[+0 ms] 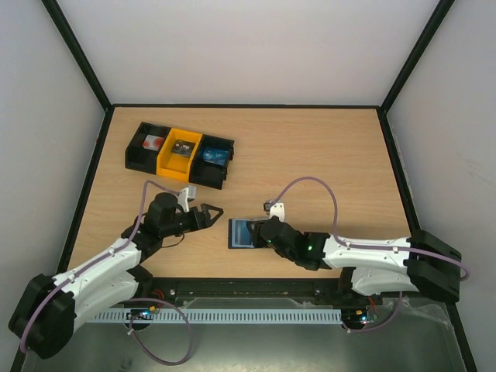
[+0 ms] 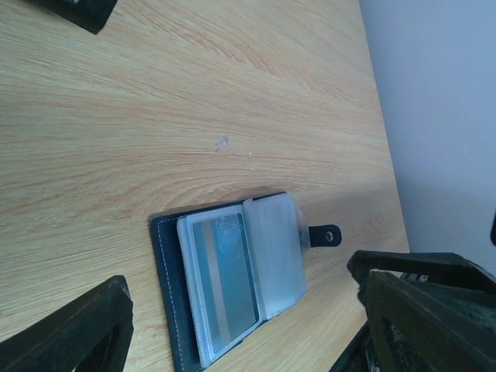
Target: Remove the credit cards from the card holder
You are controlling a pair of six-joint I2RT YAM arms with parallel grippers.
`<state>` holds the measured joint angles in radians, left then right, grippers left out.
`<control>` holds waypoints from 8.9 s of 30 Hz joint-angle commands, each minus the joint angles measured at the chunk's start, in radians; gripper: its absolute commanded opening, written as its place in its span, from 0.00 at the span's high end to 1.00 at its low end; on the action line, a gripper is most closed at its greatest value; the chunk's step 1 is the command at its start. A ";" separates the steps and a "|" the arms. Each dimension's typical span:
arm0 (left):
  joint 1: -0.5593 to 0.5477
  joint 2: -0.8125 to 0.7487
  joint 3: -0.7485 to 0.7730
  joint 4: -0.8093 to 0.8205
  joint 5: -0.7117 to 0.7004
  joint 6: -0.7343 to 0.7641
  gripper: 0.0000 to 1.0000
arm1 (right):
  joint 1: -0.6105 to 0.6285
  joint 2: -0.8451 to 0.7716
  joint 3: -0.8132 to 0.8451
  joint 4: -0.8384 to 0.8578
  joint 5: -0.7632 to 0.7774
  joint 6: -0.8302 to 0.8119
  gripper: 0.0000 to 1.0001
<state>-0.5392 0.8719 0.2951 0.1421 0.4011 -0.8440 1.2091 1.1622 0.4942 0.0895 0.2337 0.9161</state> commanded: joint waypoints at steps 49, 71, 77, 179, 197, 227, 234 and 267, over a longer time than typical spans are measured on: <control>-0.244 0.601 -0.043 0.493 -0.038 -0.112 0.97 | -0.121 0.202 -0.184 0.374 -0.206 0.052 0.88; -0.263 0.540 -0.022 0.430 -0.042 -0.098 0.97 | -0.131 0.295 -0.177 0.449 -0.248 0.073 0.89; -0.262 0.546 -0.023 0.410 -0.056 -0.087 0.97 | -0.137 0.317 -0.179 0.470 -0.264 0.080 0.90; -0.291 0.583 -0.081 0.466 -0.072 -0.114 0.97 | -0.168 0.409 -0.216 0.680 -0.378 0.190 0.90; -0.289 0.477 -0.048 0.355 -0.093 -0.120 0.85 | -0.173 0.392 -0.278 0.773 -0.395 0.190 0.98; -0.287 0.559 -0.042 0.370 -0.110 -0.119 0.96 | -0.244 0.378 -0.212 0.655 -0.417 0.140 0.85; -0.288 0.569 -0.041 0.378 -0.106 -0.118 0.97 | -0.244 0.376 -0.211 0.630 -0.392 0.139 0.83; -0.287 0.547 -0.056 0.367 -0.122 -0.124 0.97 | -0.268 0.327 -0.315 0.769 -0.435 0.157 0.98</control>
<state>-0.8246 1.4208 0.2607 0.5514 0.3023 -0.9703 0.9463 1.5082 0.1974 0.8440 -0.2138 1.0809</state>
